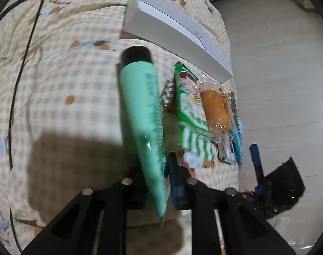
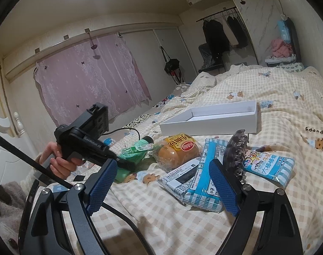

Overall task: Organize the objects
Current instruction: 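Grasp the mint-green tube with the left gripper and lift it, then hold the tube up with the left gripper while the right gripper approaches the bread bun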

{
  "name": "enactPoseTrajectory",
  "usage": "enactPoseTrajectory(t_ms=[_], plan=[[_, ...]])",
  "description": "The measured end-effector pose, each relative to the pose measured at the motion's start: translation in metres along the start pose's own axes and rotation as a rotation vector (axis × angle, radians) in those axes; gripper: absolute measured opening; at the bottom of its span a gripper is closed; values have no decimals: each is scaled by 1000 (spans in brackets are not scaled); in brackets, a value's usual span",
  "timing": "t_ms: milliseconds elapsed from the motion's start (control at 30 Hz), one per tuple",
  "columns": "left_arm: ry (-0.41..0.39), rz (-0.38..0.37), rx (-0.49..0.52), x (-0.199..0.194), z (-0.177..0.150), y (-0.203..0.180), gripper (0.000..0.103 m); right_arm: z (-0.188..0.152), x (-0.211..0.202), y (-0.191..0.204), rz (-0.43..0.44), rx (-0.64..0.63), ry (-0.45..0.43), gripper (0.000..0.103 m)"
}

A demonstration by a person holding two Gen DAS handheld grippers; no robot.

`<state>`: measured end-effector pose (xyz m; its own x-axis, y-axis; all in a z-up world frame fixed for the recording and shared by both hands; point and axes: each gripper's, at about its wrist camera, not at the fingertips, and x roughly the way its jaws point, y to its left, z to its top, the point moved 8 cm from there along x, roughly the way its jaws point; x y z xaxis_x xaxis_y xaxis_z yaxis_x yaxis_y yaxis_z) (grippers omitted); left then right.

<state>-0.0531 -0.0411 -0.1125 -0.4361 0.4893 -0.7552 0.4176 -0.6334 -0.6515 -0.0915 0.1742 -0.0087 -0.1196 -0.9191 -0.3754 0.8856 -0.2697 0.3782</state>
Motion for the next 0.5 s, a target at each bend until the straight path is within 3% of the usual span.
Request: enactPoseTrajectory(t_ms=[300,500], plan=[[-26,97,126,-21,-13,7,13,-1,1,-1,0,1,1,89],[-99,206,319,-25,-19,-12,13,-2,3,-3,1,1,7,89]])
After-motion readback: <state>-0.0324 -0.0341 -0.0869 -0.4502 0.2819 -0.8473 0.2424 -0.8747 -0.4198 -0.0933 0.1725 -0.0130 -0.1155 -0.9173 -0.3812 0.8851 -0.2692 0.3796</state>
